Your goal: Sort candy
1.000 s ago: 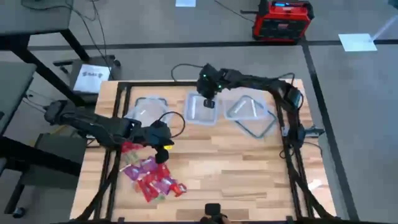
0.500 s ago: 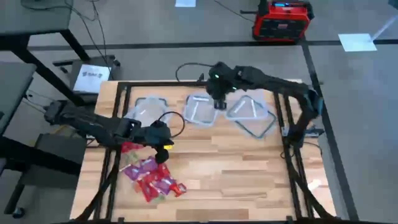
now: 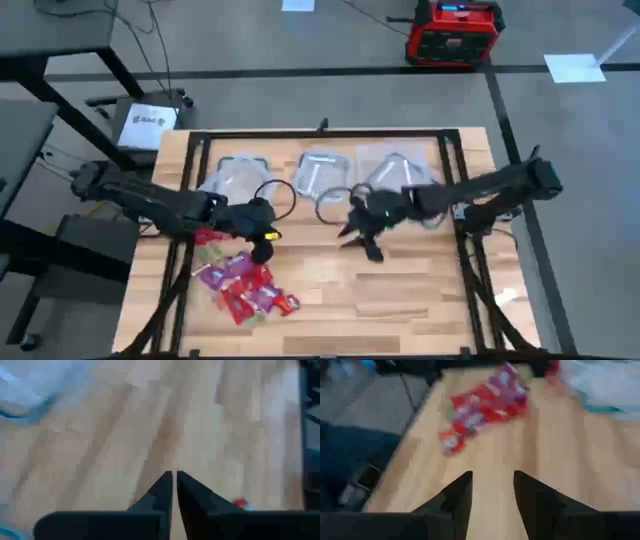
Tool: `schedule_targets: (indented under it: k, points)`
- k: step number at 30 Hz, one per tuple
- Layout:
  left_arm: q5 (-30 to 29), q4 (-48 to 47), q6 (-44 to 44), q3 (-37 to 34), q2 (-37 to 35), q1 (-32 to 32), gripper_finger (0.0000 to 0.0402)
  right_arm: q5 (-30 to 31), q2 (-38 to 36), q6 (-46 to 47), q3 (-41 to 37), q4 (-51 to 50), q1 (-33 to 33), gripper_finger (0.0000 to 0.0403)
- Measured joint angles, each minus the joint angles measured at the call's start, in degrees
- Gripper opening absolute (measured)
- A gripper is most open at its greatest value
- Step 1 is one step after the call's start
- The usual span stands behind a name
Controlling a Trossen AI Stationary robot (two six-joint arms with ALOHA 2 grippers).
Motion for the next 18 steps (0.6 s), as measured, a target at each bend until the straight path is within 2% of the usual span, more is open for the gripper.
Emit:
schedule_targets:
  k: [6,13,15,18]
  points:
    - [2.5,5.5,1.4,0.0,5.2,-6.2,0.0089,11.0,2.0,3.8,-1.3,3.3,7.3,0.0132]
    - [2.5,7.9,6.2,1.8,16.9,-12.2,0.0093,25.7,2.0,6.5,-1.3,3.2,15.7,0.0132]
    - [2.5,7.8,4.1,3.1,20.3,-13.4,0.0093,30.2,2.0,9.1,-1.3,2.5,18.2,0.0132]
    - [3.8,8.1,-3.5,5.1,24.6,-15.5,0.0093,34.7,2.0,11.6,-1.3,1.7,21.1,0.0132]
